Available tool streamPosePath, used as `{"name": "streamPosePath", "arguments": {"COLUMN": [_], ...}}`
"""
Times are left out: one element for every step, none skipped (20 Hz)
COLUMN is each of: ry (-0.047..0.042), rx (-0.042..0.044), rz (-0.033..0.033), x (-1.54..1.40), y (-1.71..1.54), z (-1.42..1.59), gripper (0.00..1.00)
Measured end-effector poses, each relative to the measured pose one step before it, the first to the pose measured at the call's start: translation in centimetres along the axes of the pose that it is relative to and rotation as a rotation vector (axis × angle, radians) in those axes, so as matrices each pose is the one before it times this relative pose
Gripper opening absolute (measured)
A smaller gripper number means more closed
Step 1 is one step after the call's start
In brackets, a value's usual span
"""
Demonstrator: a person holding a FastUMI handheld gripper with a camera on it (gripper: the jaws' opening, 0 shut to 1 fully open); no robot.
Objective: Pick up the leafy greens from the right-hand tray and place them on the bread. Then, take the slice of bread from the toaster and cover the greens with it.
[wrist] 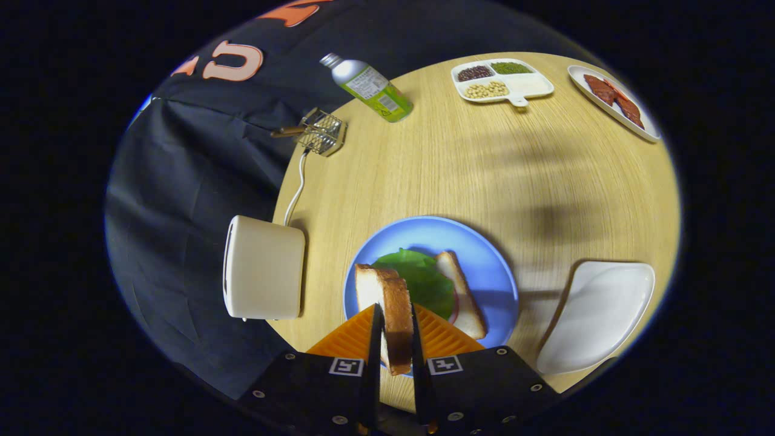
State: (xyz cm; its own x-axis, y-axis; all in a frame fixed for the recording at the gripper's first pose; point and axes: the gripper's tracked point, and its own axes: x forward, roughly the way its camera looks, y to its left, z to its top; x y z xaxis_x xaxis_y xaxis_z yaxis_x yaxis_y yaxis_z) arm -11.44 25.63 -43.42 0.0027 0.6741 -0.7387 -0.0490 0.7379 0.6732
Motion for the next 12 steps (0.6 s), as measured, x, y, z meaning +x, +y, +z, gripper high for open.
{"name": "streamPosePath", "arguments": {"ry": [-0.01058,-0.01467,-0.02104,-0.01970,-0.01344,-0.02699,-0.03146,-0.02617,-0.03775,-0.04480,-0.05791,-0.05332], "rx": [0.00382,-0.00204,-0.00984,-0.01306,-0.01211,-0.01194,-0.00910,-0.00708,-0.01141,-0.01419,-0.01871,-0.01873], "rz": [-0.01117,-0.01872,-0.02558,-0.02397,-0.01027,0.00970,0.01462,0.00693,0.00362,-0.00076,0.00444,0.01224], "x": [0.088,-0.112,-0.117,-0.284,-0.320,-0.813,-0.790,-1.263,-1.192,-1.149,-1.260,-1.028], "y": [-0.291,-0.321,-0.355,-0.374,-0.127,0.524,0.559,0.704,0.566,0.552,0.641,0.649], "z": [0.438,0.211,0.355,0.399,0.295,0.547,0.873,0.912,1.180,1.508,1.860,1.664], "gripper": [0.27,0.29,0.36,0.42,0.50,0.57,0.68,0.72,0.83,0.87,0.91,0.93]}}
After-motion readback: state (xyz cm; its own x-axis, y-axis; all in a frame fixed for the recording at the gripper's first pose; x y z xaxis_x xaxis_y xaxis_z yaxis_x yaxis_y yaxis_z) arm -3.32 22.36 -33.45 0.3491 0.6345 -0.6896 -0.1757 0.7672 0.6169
